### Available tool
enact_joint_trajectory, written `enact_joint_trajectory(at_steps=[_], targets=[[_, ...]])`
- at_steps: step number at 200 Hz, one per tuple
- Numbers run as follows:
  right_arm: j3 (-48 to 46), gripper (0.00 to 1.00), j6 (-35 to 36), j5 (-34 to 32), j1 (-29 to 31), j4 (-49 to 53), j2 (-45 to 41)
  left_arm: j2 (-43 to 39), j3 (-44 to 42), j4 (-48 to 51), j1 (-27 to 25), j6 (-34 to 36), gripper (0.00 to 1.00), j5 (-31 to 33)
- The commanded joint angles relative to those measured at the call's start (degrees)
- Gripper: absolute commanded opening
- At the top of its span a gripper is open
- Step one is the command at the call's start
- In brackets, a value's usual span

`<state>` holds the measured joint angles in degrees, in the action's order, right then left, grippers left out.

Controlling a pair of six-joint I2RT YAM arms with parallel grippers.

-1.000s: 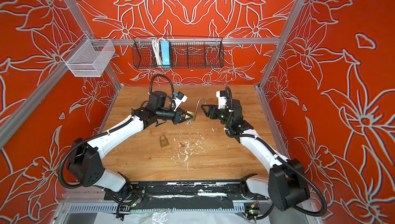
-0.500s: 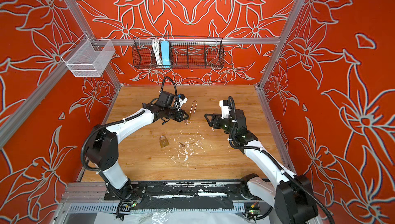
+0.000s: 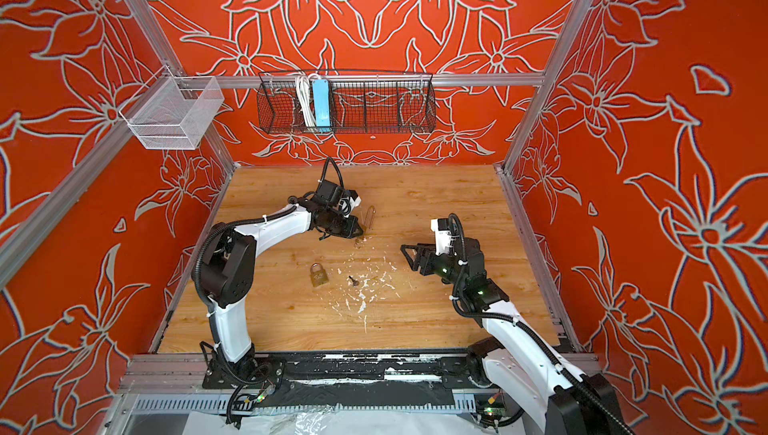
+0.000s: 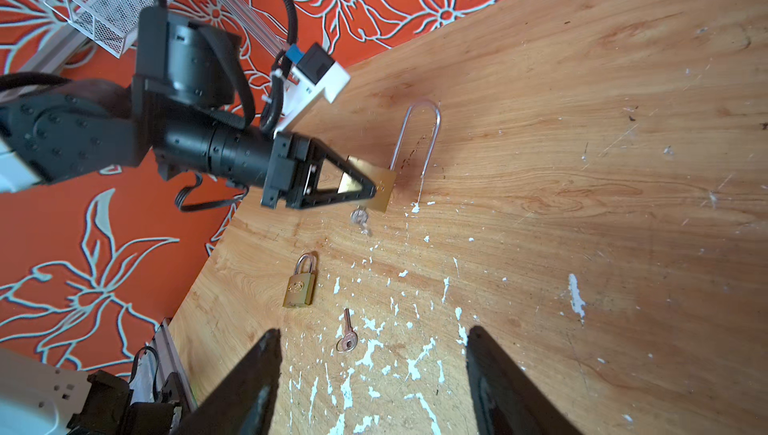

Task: Unlock with the key
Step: 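Lower the brass padlock onto the table with the left gripper while the right arm retracts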

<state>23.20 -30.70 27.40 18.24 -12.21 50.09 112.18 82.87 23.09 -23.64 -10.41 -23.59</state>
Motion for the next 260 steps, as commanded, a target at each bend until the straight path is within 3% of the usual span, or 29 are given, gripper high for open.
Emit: enact_joint_trajectory(at_steps=[1,48,99,163,193,221,260], targets=[[-0.3,0.72,1.4,1.3,0.1,1.3,-0.7,2.3,5.4,-6.3,1.1,-5.6,0.0,-3.4],[0.2,0.73,2.7,3.5,0.1,6.0,-2.9,13.3,12.5,-16.7,1.1,-20.8,0.0,-8.1],[-2.8,0.74,1.9,1.7,0.1,11.4,-11.5,21.3,20.2,-9.3,1.6,-20.9,0.0,-6.4],[-2.2,0.77,0.4,1.6,0.1,10.2,-11.2,21.2,17.0,-8.3,3.5,-18.3,0.0,-6.2],[-1.7,0.77,-0.2,3.4,0.0,9.1,-8.6,20.7,17.1,-8.1,4.9,-17.8,0.22,-5.7],[-2.0,0.77,-0.4,2.9,0.1,9.5,-9.6,19.9,18.0,-4.8,5.1,-16.0,0.36,-1.9],[-2.1,0.77,-0.3,2.6,0.1,10.8,-10.8,16.9,18.1,-0.1,5.2,-13.2,0.44,3.5]])
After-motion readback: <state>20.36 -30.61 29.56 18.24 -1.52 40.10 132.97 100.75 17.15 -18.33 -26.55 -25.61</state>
